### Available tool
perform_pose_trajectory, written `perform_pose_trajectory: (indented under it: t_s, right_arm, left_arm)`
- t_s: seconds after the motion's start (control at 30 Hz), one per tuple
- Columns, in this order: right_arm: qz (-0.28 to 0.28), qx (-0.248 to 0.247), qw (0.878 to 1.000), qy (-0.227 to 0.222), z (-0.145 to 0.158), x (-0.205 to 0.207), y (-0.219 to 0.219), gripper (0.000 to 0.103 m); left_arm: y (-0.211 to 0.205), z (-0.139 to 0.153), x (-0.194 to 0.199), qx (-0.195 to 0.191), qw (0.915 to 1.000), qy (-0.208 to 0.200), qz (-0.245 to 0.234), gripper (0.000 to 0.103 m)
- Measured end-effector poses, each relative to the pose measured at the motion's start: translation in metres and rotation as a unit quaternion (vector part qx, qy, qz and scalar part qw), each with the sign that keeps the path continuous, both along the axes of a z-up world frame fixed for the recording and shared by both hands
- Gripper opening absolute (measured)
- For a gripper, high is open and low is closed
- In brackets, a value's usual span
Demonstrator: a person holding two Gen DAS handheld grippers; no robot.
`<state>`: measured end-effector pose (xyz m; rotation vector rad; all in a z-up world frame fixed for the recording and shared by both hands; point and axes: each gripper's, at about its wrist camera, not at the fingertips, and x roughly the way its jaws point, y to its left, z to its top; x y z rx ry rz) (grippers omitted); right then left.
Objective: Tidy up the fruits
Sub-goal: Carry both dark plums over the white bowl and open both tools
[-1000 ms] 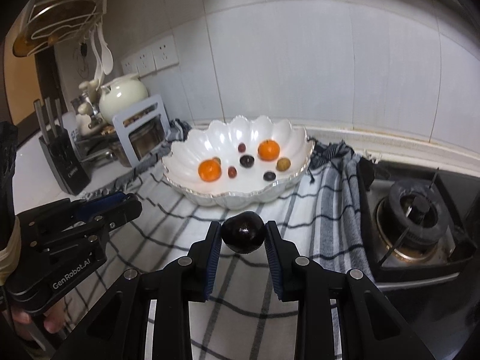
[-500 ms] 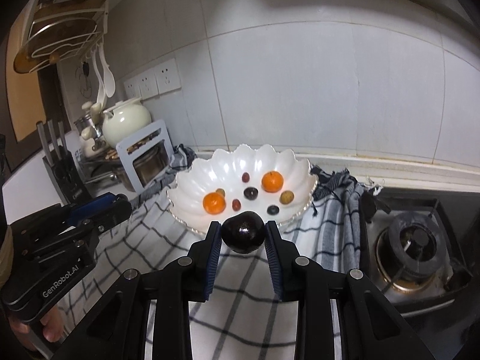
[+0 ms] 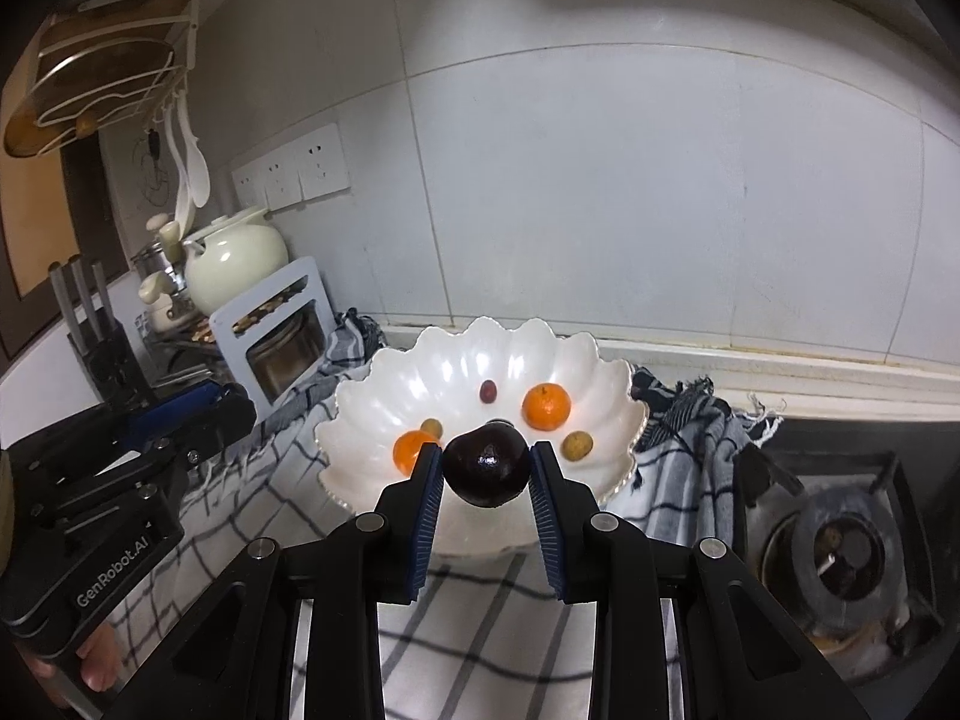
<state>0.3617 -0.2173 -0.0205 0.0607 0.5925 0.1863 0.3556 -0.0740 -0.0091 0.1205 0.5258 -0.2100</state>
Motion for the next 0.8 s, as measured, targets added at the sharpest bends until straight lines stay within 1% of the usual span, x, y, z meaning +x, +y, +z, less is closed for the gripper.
perform_pose_trajectory:
  t_s: [0.23, 0.33, 0.53, 0.8]
  right_arm:
    - [0.001, -0.004, 1.0, 0.02, -0.002, 0.035, -0.002, 0.031]
    - [-0.001, -0.007, 0.999, 0.032, -0.006, 0.049, -0.002, 0.031]
    - [0.001, -0.009, 0.998, 0.063, -0.019, 0.077, -0.001, 0.031]
    - [0.001, 0.0, 0.995, 0.099, -0.037, 0.103, -0.003, 0.031]
  left_arm:
    - [-0.004, -0.001, 0.032, -0.002, 0.9999, 0.016, 0.006, 0.023]
    - [-0.004, -0.006, 0.051, -0.009, 0.9992, 0.037, 0.009, 0.023]
    - [-0.006, -0.019, 0.083, -0.01, 0.9973, 0.072, 0.012, 0.023]
    - [-0.01, -0.037, 0.115, -0.001, 0.994, 0.109, 0.015, 0.023]
